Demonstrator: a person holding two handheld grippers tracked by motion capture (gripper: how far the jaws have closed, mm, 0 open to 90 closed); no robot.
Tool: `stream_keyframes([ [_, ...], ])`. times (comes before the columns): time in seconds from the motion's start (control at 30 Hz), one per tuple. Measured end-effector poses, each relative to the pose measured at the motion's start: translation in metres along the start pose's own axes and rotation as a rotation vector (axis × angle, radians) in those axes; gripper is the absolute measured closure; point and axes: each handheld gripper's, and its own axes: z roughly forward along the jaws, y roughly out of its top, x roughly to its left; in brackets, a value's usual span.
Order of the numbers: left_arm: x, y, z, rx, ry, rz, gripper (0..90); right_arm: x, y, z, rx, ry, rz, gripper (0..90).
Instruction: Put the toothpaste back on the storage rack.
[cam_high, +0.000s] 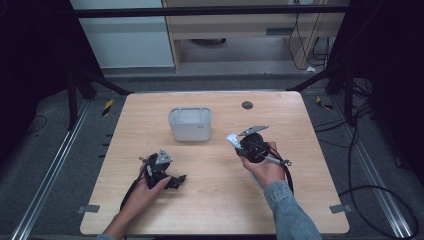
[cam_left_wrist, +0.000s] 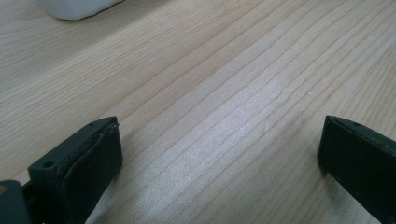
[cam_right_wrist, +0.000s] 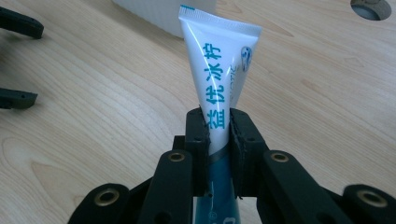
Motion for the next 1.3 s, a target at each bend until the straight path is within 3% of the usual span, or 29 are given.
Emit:
stream_keyframes([
  [0.23,0.000,0.000,0.000,0.000,0.000,-0.001,0.0,0.004,0.011,0.002,-0.034,0.002,0.007,79.2],
  [0.37,0.000,0.000,0.000,0.000,0.000,-0.001,0.0,0.008,0.021,0.003,-0.050,-0.008,-0.020,79.3],
  [0.8,0.000,0.000,0.000,0.000,0.000,-0.001,0.0,0.011,0.052,-0.002,-0.152,0.028,0.028,79.6],
  [1.07,0.000,0.000,0.000,0.000,0.000,-0.001,0.0,0.013,0.066,-0.003,-0.207,0.034,0.020,79.7],
  [1.3,0.000,0.000,0.000,-0.002,0.001,0.000,0.0,0.025,0.085,-0.003,-0.235,0.038,-0.008,79.6],
])
